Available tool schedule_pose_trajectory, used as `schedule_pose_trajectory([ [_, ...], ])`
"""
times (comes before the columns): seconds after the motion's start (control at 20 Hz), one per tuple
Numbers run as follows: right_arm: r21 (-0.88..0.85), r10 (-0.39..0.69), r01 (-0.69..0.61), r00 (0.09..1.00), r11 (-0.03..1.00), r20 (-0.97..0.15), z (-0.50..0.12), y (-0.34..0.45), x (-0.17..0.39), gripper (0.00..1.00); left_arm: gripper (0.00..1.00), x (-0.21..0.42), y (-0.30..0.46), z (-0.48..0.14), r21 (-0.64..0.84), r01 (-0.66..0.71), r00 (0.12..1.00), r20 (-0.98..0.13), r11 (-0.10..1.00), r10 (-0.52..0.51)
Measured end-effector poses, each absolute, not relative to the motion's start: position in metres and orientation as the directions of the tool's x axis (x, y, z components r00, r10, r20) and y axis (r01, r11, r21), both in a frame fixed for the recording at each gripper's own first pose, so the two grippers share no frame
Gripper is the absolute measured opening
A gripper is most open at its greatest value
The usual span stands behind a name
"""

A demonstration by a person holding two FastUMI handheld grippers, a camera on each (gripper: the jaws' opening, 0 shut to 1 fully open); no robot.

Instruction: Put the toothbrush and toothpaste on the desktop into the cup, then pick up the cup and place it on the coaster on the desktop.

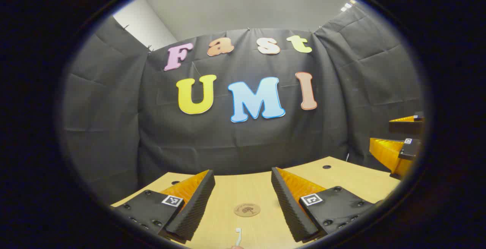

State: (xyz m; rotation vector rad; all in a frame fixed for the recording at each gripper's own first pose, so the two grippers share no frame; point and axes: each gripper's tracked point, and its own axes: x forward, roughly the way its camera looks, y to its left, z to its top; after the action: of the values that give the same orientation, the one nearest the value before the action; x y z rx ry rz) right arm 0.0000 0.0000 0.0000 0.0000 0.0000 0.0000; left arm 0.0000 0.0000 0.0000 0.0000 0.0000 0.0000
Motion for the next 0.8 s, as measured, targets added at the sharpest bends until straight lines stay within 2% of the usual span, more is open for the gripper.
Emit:
schedule_pose_trajectory([
  [0.05, 0.002, 0.019, -0.019, 1.0, 1.0, 0.009, 0.004, 0.007, 0.004, 0.96, 0.94, 0.001, 0.004, 0.001, -0.015, -0.007, 1.0, 0.0, 1.0, 0.007],
  [0.15, 0.012, 0.063, -0.063, 0.998, 0.998, 0.002, 0.003, 0.02, 0.012, 0.95, 0.99, 0.005, 0.013, 0.002, -0.022, -0.032, 0.999, 0.006, 0.999, 0.032],
  [0.3, 0.014, 0.104, -0.103, 0.994, 0.995, -0.026, -0.001, 0.025, 0.022, 0.95, 0.94, 0.016, 0.003, -0.008, 0.003, -0.006, 1.0, -0.024, 1.0, 0.006],
  [0.55, 0.037, 0.126, -0.124, 0.989, 0.992, -0.075, -0.01, 0.028, 0.028, 0.96, 0.96, 0.02, -0.003, -0.016, -0.036, 0.005, 0.999, -0.046, 0.999, -0.007],
  [0.7, 0.071, 0.15, -0.141, 0.98, 0.987, -0.134, -0.022, 0.034, 0.03, 0.96, 0.99, 0.02, -0.004, -0.02, -0.046, 0.004, 0.998, -0.06, 0.999, -0.007],
  [0.8, 0.101, 0.167, -0.149, 0.967, 0.984, -0.194, -0.033, 0.038, 0.03, 0.95, 0.94, 0.023, -0.003, -0.027, -0.041, 0.005, 0.997, -0.081, 0.999, -0.009],
])
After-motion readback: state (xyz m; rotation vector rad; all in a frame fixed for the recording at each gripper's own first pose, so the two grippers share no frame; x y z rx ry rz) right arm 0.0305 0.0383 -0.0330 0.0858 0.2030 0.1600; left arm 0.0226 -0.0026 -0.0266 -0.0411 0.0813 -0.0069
